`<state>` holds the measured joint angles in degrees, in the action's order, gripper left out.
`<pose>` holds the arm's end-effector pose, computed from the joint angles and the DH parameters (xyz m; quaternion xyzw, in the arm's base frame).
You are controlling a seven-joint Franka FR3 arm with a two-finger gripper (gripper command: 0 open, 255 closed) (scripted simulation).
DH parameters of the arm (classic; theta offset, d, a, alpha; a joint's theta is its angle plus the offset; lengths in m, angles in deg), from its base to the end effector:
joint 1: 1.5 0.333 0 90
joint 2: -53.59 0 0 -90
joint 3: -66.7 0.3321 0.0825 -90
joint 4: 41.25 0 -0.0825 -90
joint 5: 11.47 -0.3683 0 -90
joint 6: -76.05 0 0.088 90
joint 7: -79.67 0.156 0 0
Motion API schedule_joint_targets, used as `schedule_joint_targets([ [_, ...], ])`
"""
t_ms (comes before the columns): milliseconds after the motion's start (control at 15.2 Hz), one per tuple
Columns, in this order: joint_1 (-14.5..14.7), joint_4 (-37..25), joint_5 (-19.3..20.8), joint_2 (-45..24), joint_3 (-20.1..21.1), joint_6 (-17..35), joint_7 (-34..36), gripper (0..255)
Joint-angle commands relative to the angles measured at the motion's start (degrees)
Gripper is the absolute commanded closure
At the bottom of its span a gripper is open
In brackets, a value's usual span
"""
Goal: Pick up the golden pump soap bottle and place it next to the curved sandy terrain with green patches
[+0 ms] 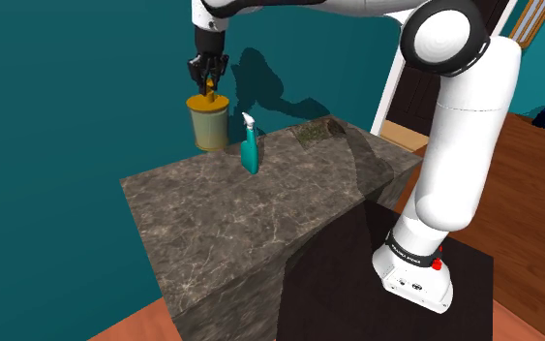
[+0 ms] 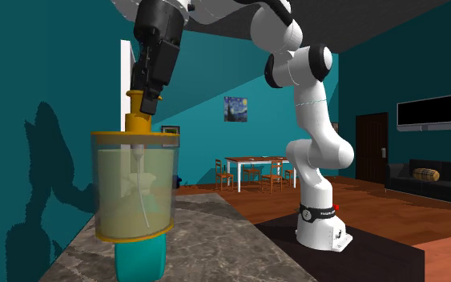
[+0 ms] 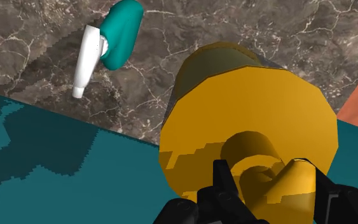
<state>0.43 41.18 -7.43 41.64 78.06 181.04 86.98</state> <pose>0.6250 0.1261 0.5601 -0.9940 -0.0538 -0.0955 0.0025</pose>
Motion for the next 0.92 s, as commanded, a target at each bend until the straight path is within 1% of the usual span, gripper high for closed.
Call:
schedule_joint_targets([
  [0,0.1,-1.7,0.0,-0.1,0.0,-1.6,0.0,255],
  [462,0.5,-9.9,0.4,-2.0,0.1,-7.8,0.0,255],
  [858,1.2,-18.6,1.0,-4.8,0.2,-13.9,0.0,255],
])
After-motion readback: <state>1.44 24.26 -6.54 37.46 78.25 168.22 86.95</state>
